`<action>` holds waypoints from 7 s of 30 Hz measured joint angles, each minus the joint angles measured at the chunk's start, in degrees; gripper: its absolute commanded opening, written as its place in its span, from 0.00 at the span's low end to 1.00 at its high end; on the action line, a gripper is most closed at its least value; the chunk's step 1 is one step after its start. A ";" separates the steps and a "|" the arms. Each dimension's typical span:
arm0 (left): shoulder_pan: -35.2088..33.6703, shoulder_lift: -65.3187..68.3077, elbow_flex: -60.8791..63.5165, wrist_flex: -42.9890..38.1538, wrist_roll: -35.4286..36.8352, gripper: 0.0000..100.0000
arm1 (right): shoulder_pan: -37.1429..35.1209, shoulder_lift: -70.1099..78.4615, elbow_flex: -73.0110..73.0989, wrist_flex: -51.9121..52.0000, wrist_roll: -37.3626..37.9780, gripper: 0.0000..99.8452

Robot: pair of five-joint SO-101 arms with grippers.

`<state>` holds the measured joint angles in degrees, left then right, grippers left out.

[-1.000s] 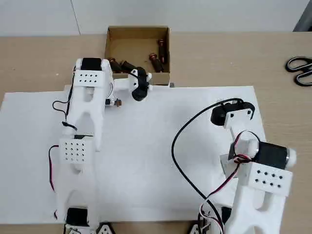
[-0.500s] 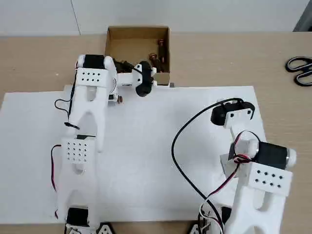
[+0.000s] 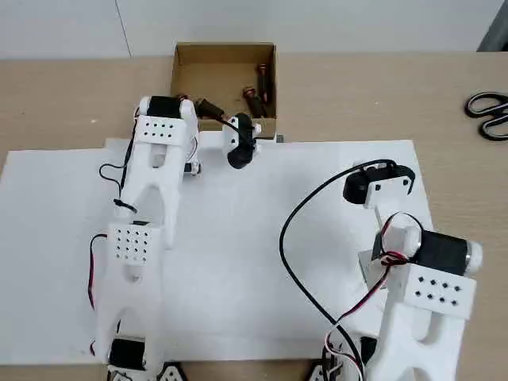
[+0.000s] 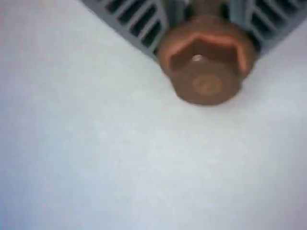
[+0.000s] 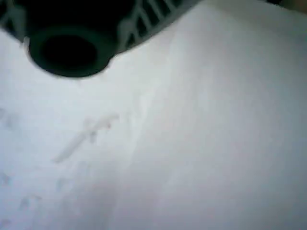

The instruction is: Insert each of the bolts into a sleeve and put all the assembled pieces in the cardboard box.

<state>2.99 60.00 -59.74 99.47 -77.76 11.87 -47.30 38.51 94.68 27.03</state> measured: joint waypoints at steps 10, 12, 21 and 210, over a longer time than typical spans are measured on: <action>0.00 -3.43 0.26 -0.53 1.23 0.00 | 0.00 0.00 -0.26 0.00 0.00 0.00; 0.09 -6.42 0.26 -0.26 2.37 0.00 | 0.00 0.00 -1.85 0.00 0.00 0.00; 0.18 -22.07 2.73 -0.18 16.00 0.00 | 0.00 -0.09 -5.36 0.53 0.00 0.00; 17.85 -163.43 132.31 -30.68 104.44 0.01 | -53.63 -55.03 46.42 -42.55 -15.65 0.00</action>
<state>20.84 -103.43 72.57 68.79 26.68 -41.76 -102.33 84.92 52.13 11.38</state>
